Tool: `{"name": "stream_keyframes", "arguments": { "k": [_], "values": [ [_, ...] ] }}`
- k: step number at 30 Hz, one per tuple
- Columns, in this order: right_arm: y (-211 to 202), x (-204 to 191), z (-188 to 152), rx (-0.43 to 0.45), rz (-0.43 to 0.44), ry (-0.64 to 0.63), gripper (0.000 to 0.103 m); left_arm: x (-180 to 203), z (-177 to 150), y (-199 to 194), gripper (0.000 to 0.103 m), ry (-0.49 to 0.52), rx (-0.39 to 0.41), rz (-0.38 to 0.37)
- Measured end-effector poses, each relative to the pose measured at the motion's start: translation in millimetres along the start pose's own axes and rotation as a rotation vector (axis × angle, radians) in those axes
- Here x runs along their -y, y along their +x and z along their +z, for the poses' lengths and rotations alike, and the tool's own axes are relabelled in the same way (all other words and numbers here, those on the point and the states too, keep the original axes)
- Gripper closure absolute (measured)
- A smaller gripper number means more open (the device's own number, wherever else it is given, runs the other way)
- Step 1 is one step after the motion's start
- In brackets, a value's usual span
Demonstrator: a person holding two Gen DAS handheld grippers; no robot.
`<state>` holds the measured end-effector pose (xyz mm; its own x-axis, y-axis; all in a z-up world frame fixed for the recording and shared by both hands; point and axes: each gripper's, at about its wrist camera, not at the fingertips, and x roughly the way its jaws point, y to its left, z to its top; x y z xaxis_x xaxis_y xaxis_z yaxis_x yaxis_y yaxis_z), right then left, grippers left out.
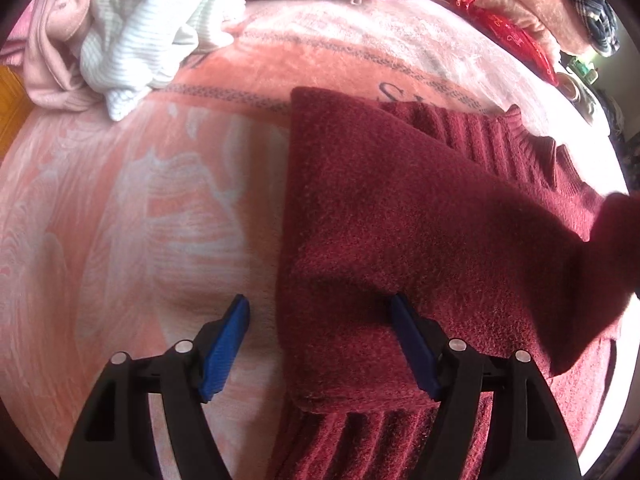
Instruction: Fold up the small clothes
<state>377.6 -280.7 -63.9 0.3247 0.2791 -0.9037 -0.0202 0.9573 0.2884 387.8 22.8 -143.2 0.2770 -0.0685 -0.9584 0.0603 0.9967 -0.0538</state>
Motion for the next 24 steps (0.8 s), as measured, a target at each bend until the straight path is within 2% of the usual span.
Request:
{"name": "stream_keyframes", "arguments": {
  "k": [3, 4, 5, 6, 9, 10, 11, 13, 15, 16, 17, 18, 19, 20, 22, 24],
  "values": [
    [-1.1, 36.6, -34.1, -0.032, -0.052, 0.048, 0.090, 9.2, -0.6, -1.8, 0.030, 0.009, 0.002, 0.021],
    [2.8, 48.6, -43.0, -0.050, -0.062, 0.068, 0.085, 12.4, -0.4, -4.6, 0.030, 0.014, 0.011, 0.033],
    [4.0, 58.1, -48.4, -0.060, -0.062, 0.088, 0.069, 15.6, -0.2, -7.8, 0.030, 0.015, 0.022, 0.043],
    [5.4, 70.1, -55.4, -0.062, -0.059, 0.119, 0.064, 19.9, -0.1, -14.6, 0.030, 0.011, 0.047, 0.042],
    [2.3, 91.9, -60.5, -0.039, 0.005, 0.186, 0.060, 34.0, 2.1, -32.3, 0.029, 0.011, 0.104, 0.011],
    [2.0, 96.9, -59.2, -0.031, 0.026, 0.209, 0.047, 40.3, 3.3, -35.7, 0.027, 0.024, 0.113, 0.011],
    [2.7, 101.3, -56.5, -0.021, 0.047, 0.233, 0.044, 48.6, 4.6, -38.2, 0.027, 0.042, 0.121, 0.017],
    [9.6, 105.2, -49.5, -0.028, 0.088, 0.254, 0.044, 61.7, 6.0, -38.9, 0.026, 0.078, 0.127, 0.024],
    [20.2, 108.7, -45.1, -0.046, 0.113, 0.292, 0.045, 71.0, 7.2, -35.8, 0.026, 0.098, 0.124, 0.028],
    [22.4, 109.0, -42.7, -0.048, 0.110, 0.293, 0.055, 75.5, 7.4, -32.2, 0.026, 0.105, 0.116, 0.026],
    [24.0, 107.3, -41.2, -0.047, 0.102, 0.289, 0.071, 78.9, 7.6, -29.1, 0.026, 0.107, 0.108, 0.025],
    [23.5, 105.1, -39.3, -0.046, 0.101, 0.292, 0.078, 81.7, 8.6, -23.6, 0.026, 0.109, 0.093, 0.030],
    [21.8, 104.2, -39.6, -0.042, 0.127, 0.295, 0.093, 80.2, 8.6, -18.2, 0.026, 0.111, 0.082, 0.034],
    [17.6, 103.5, -40.6, -0.032, 0.160, 0.295, 0.097, 79.9, 10.6, -12.7, 0.026, 0.113, 0.072, 0.040],
    [8.3, 102.6, -45.1, -0.001, 0.141, 0.269, 0.097, 80.8, 8.3, -2.7, 0.026, 0.113, 0.056, 0.044],
    [12.9, 105.7, -51.3, -0.020, 0.110, 0.268, 0.097, 79.3, 7.5, 3.5, 0.023, 0.108, 0.056, 0.032]
  ]
}}
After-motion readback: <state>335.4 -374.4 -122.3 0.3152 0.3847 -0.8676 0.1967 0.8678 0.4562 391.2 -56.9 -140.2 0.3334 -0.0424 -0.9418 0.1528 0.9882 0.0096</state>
